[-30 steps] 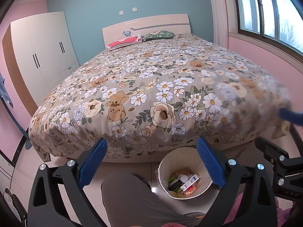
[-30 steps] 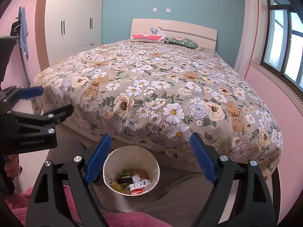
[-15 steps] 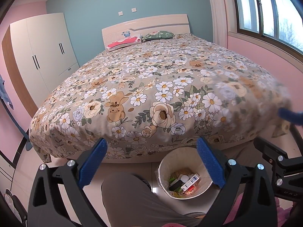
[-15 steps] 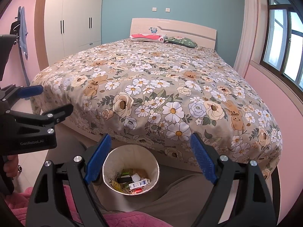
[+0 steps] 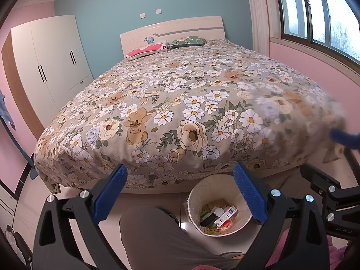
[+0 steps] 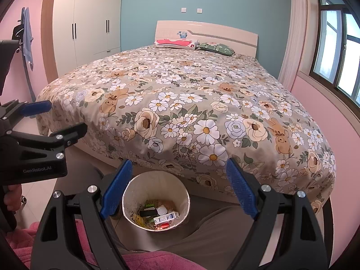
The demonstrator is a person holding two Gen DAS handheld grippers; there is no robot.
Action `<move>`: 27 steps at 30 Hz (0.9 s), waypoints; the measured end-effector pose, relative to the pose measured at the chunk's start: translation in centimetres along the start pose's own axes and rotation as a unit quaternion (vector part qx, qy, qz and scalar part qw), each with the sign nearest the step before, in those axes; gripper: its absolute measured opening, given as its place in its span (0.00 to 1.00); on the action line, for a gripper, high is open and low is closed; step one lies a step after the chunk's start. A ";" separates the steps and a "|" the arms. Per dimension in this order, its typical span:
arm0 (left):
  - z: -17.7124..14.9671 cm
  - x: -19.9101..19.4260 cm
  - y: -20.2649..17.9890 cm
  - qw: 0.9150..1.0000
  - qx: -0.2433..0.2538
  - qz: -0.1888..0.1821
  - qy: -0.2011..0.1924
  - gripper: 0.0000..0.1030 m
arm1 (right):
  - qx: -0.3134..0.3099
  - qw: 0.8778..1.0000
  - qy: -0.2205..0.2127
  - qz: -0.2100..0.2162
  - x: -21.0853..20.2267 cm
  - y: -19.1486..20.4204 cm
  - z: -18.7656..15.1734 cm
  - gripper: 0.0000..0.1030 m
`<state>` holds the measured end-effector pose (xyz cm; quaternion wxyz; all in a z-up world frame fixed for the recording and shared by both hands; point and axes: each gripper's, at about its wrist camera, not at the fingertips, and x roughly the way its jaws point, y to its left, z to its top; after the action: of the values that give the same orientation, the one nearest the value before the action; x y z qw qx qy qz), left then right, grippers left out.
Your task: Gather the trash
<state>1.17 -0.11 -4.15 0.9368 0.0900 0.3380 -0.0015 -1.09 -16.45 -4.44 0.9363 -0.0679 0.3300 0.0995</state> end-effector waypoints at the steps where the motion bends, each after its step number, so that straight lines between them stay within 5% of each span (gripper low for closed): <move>1: 0.0 0.0 0.0 1.000 0.000 0.000 0.000 0.94 | 0.000 1.000 0.001 0.000 0.0 0.0 0.0 0.81; 27: 0.1 0.1 0.1 1.000 0.015 -0.023 -0.003 0.94 | -0.002 1.000 0.005 0.005 0.3 0.4 -0.1 0.81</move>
<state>1.33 -0.07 -4.10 0.9362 0.0962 0.3370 -0.0283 -0.96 -16.06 -4.75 0.9342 -0.0683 0.3344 0.1040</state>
